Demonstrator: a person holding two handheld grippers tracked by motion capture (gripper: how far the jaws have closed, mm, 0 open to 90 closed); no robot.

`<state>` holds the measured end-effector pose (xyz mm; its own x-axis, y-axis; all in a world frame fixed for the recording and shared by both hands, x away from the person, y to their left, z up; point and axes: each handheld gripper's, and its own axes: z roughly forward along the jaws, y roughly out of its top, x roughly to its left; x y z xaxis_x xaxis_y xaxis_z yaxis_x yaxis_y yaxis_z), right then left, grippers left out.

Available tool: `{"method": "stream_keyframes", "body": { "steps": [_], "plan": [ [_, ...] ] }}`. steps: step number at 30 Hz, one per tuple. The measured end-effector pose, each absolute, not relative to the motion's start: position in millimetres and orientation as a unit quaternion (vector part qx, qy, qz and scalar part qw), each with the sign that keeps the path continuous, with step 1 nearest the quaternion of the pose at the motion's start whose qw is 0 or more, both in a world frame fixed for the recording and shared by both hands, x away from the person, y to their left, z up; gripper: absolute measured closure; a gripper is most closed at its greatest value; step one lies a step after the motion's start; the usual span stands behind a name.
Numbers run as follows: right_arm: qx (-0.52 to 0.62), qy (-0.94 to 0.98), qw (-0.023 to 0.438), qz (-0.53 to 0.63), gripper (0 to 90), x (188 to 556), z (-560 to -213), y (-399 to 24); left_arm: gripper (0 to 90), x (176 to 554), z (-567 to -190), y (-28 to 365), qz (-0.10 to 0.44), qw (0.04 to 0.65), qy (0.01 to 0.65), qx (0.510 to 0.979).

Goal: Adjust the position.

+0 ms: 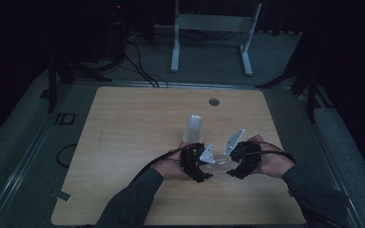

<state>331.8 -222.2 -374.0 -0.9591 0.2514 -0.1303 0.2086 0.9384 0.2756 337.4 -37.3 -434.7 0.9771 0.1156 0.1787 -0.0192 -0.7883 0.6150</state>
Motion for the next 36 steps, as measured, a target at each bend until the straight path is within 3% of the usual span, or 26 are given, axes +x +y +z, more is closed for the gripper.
{"method": "stream_keyframes", "body": {
  "steps": [33,36],
  "plan": [
    [0.086,0.987,0.073,0.113,33.1,328.9,-384.8,-206.4,31.3,336.8,-432.5,-40.2,0.066,0.330,0.005,0.942],
    [0.083,0.988,0.071,0.110,33.9,329.2,-386.2,-205.1,31.3,331.0,-436.2,-43.7,0.055,0.371,0.043,0.926]
  ]
}}
